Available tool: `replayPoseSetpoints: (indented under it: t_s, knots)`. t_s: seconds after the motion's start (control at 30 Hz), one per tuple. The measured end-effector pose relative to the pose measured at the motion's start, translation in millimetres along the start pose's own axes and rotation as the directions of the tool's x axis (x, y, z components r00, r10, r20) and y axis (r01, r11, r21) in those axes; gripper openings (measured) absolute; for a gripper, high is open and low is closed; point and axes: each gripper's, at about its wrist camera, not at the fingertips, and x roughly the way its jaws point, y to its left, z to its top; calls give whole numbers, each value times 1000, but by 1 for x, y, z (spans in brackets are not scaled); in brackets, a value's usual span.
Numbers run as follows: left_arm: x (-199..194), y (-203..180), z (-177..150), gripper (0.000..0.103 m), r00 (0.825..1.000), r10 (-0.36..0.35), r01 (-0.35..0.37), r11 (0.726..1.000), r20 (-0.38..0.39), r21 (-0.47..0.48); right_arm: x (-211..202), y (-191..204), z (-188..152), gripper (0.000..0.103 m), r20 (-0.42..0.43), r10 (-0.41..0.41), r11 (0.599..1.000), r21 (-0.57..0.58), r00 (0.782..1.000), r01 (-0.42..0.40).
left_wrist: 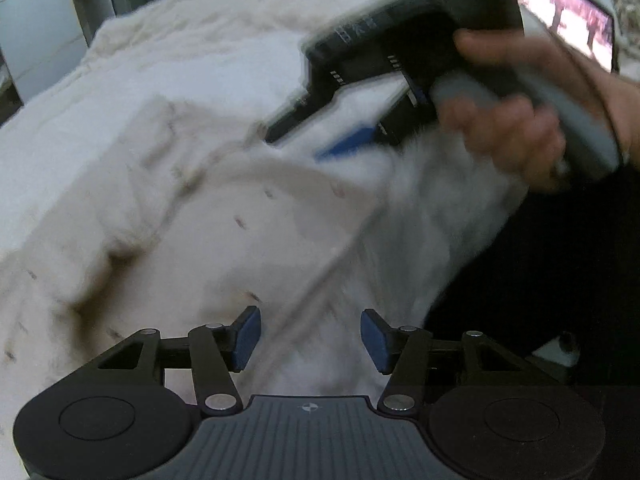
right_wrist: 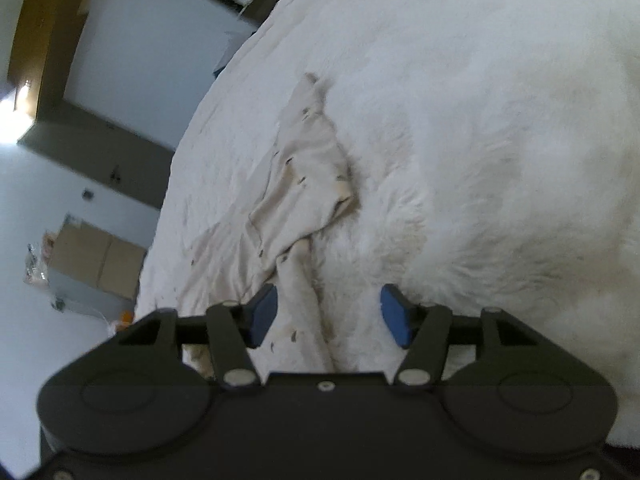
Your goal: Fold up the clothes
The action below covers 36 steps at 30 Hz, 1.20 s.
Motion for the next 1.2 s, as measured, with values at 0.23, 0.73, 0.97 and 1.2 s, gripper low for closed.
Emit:
replayPoseSetpoints:
  t_s: [0.23, 0.73, 0.97, 1.2]
  knots:
    - [6, -10, -11, 51, 1000, 15, -15, 1000, 11, -14, -1, 7, -17, 0, -17, -97, 992, -85, 995, 95]
    - [-11, -23, -6, 50, 993, -89, 91, 996, 80, -15, -26, -6, -6, 34, 114, -117, 993, 38, 987, 114]
    - [-40, -6, 13, 60, 965, 37, -24, 998, 259, -53, -23, -3, 5, 40, 149, -57, 998, 25, 987, 54]
    - [15, -15, -1, 56, 990, 38, -40, 999, 139, 12, 8, 26, -7, 0, -8, -50, 988, -144, 999, 49]
